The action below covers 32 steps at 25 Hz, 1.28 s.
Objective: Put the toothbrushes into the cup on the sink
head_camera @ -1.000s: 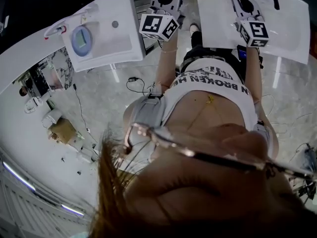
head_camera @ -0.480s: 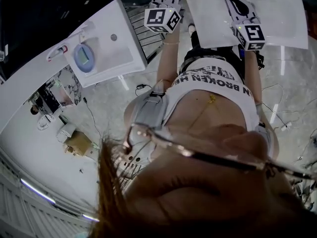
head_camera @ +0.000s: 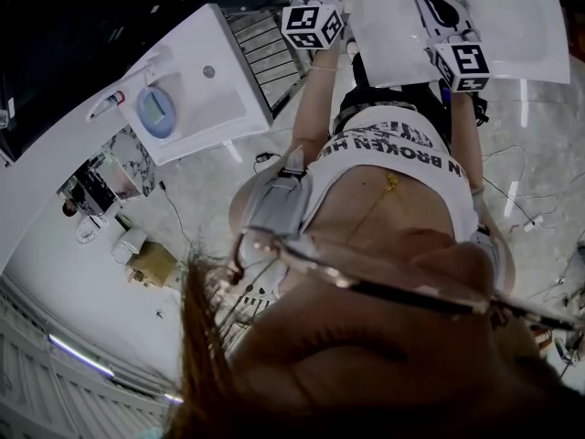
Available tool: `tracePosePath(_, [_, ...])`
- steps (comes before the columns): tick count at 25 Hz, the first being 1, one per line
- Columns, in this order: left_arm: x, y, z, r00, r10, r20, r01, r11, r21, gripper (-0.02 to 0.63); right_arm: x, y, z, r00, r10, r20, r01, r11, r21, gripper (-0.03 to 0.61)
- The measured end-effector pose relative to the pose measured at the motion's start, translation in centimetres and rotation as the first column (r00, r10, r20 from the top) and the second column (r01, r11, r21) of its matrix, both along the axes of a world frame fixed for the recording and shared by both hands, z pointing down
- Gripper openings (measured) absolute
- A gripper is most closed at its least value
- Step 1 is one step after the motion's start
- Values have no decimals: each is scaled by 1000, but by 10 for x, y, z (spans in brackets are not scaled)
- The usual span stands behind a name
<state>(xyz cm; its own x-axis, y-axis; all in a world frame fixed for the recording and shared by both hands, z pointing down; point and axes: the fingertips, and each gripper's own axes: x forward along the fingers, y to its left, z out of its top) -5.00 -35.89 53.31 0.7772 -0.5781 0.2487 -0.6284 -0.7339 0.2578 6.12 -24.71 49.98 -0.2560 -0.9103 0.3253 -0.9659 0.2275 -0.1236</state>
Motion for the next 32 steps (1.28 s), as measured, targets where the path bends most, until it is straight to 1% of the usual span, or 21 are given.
tracePosePath(8, [-4,-4,14,1000,-2,11,2,1000,-28,40,-5,-5,5,1000,-10,7,10,1000,-10,38])
tracePosePath(10, [-4,-4,15,1000,5,26,-4,1000,-25,41,-6,-7,6,1000,-16,5,16,1000,-11,38])
tracePosePath(11, [-4,-3,16,999,4,35,-3,1000,-25,51,-6,-8,6,1000,-21,3,21,1000,-10,38])
tracePosePath(13, [-5,-3,18,999,-4,43,5,1000,-31,124,-7,-10,6,1000,-29,-3,29,1000,-9,38])
tracePosePath(20, [-12,1,18,997,-12,76,14,1000,-20,182,-11,-13,8,999,-44,-14,44,999,-14,38])
tracePosePath(25, [-20,7,13,996,-32,84,33,999,-12,207,-10,-13,6,999,-46,-23,46,999,-9,38])
tracePosePath(32, [-28,24,1,996,-49,80,49,999,0,209,-9,-9,4,998,-60,-18,60,998,-8,38])
